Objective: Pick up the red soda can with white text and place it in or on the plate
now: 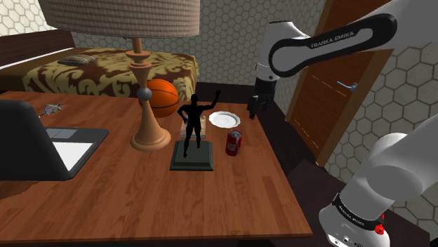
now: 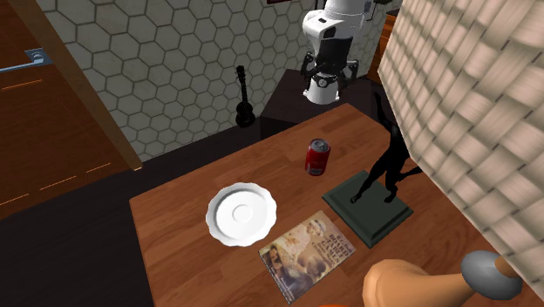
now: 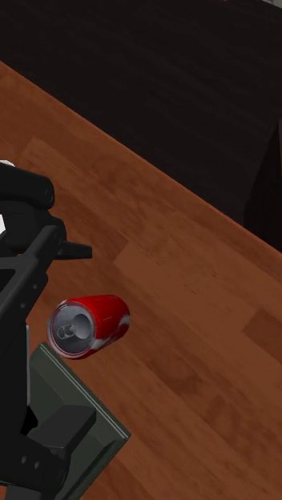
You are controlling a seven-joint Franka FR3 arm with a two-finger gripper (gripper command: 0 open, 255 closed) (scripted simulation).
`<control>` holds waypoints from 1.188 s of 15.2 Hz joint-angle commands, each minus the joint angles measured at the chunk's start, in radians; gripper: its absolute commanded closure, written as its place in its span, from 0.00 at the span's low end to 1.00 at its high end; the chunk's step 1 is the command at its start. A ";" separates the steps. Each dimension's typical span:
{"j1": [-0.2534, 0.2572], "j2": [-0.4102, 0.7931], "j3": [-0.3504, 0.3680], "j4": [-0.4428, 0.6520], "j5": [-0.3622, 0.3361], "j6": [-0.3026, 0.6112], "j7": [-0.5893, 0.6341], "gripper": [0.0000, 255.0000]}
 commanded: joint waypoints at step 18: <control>0.010 0.524 0.006 0.122 0.008 0.389 -0.001 0.00</control>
